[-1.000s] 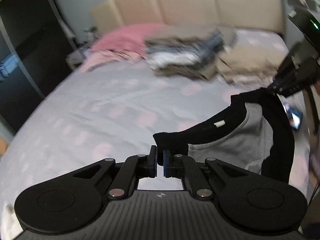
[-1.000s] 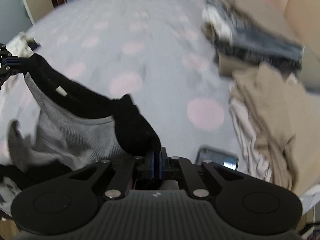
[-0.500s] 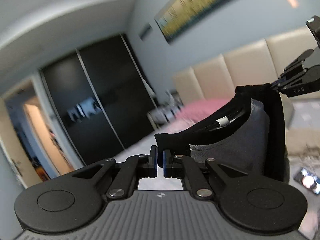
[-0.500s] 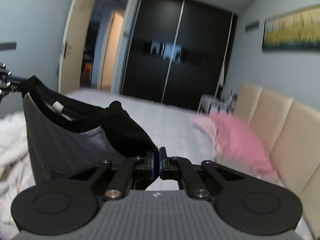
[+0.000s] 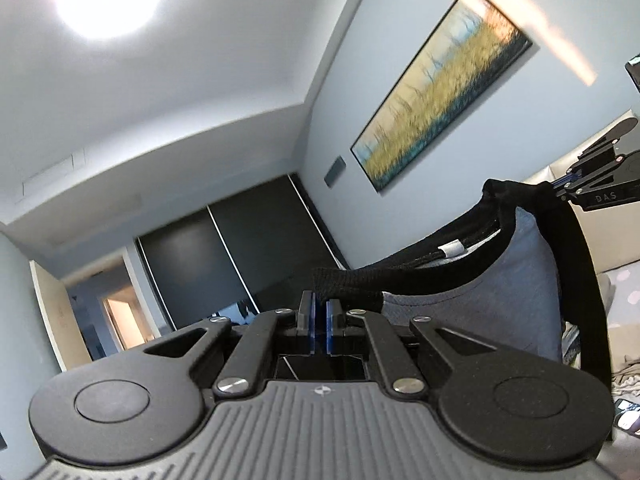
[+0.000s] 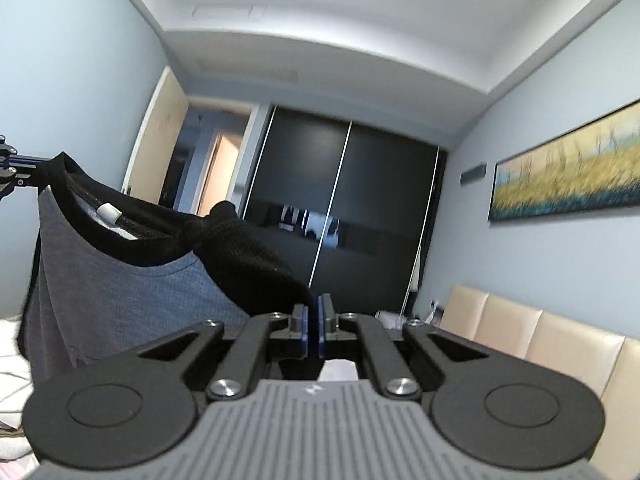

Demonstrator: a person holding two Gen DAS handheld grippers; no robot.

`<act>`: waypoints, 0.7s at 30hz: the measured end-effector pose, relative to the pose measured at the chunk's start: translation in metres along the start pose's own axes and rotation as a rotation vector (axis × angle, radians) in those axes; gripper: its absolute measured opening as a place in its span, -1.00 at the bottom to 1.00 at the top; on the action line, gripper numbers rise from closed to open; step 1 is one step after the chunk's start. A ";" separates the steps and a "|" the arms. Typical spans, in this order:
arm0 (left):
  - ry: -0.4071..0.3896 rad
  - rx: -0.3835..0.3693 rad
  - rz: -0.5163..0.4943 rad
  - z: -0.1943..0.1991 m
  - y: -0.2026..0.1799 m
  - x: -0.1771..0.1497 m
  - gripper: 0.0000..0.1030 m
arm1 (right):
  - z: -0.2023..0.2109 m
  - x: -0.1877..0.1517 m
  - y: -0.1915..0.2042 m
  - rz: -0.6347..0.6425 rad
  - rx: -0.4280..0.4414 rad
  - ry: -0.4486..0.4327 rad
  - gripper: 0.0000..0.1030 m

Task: Fold clothes
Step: 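Hold the shirt up by its shoulders with both grippers, letting it hang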

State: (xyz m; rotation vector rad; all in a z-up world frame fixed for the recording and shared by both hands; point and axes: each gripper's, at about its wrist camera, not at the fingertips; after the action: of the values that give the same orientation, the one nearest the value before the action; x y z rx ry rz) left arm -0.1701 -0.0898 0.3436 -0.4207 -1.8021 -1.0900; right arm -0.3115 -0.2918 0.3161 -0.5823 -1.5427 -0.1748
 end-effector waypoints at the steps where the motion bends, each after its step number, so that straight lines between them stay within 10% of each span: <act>1: -0.008 0.001 -0.009 0.006 -0.001 0.003 -0.94 | 0.007 0.002 -0.001 -0.002 0.001 -0.011 -0.90; 10: 0.059 -0.020 -0.041 0.015 -0.004 -0.009 -0.94 | 0.027 -0.003 0.006 0.011 0.045 -0.039 -0.90; 21: 0.379 -0.118 0.034 -0.114 -0.013 -0.129 -0.94 | -0.113 -0.102 0.023 -0.047 0.104 0.263 -0.90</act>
State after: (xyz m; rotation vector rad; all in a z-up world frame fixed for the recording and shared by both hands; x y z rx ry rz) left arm -0.0541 -0.1686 0.2436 -0.2904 -1.3984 -1.1687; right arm -0.2058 -0.3495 0.2202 -0.4229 -1.3027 -0.1973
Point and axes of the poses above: each gripper's, at about its wrist camera, not at the fingertips, and z roughly against the way its jaws point, y to its left, x to its top, and after that the axes turned 1 degree about -y, right-handed
